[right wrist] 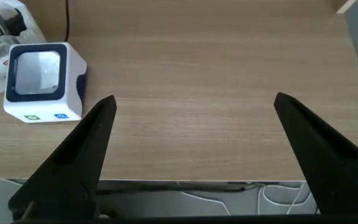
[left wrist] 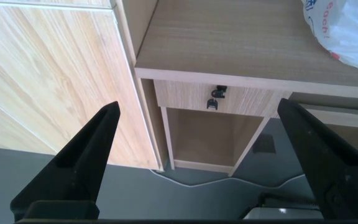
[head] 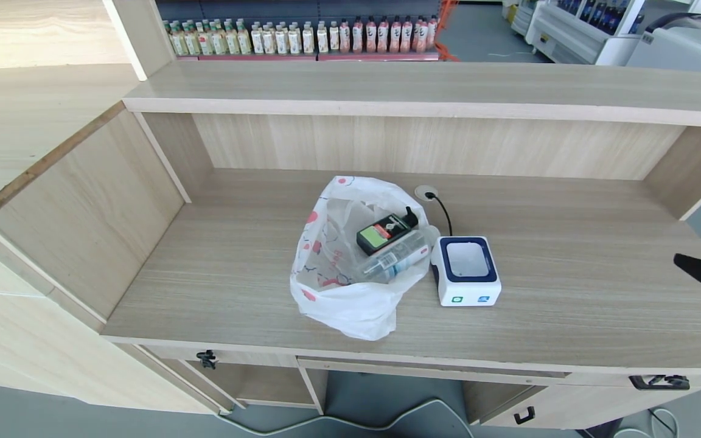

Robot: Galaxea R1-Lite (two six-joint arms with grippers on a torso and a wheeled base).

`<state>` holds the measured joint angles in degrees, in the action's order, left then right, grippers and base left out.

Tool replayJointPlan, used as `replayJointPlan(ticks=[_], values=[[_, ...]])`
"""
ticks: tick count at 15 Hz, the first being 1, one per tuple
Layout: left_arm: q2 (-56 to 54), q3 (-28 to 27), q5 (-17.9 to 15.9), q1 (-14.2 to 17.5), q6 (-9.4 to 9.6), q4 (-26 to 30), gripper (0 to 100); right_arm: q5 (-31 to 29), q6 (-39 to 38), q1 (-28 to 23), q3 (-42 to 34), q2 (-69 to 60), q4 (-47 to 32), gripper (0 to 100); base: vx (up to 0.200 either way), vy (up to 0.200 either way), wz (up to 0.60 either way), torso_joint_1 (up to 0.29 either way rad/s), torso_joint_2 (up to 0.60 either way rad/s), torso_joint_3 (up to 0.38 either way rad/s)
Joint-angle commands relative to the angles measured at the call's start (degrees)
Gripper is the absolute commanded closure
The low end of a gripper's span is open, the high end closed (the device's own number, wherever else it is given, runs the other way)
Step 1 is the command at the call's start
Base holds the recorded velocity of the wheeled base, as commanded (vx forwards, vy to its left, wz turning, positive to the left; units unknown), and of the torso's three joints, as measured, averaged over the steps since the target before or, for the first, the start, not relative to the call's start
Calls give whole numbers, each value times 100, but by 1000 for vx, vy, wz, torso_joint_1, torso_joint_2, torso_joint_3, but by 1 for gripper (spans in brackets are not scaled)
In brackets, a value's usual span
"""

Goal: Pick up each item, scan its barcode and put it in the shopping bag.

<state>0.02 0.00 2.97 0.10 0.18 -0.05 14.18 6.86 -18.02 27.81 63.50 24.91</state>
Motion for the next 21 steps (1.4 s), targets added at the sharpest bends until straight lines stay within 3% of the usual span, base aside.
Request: replayJointPlan(ticks=[1, 2, 4, 10, 14, 21], values=[[-2, 0, 1, -1, -1, -4, 0, -952, -18, 598, -1120, -1499, -91, 0, 0, 0, 0, 0, 0, 0], [-2, 0, 1, -1, -1, 5, 0, -1347, -80, 967, -1454, -1894, -100, 0, 0, 0, 0, 0, 0, 0], [-2, 0, 1, -1, -1, 5, 0, -1453, -124, 1345, -1867, -2791, -434, 0, 0, 0, 0, 0, 0, 0], [-2, 0, 1, -1, -1, -4, 0, -1427, -124, 1468, -2464, -5708, -2552, 0, 0, 0, 0, 0, 0, 0], [-2, 0, 1, -1, -1, 5, 0, -1365, -256, 1890, -2710, -6166, -2552, 0, 0, 0, 0, 0, 0, 0], [-2, 0, 10, -1, -1, -4, 0, -1119, -273, 1811, -2737, -6350, -2666, 0, 0, 0, 0, 0, 0, 0]])
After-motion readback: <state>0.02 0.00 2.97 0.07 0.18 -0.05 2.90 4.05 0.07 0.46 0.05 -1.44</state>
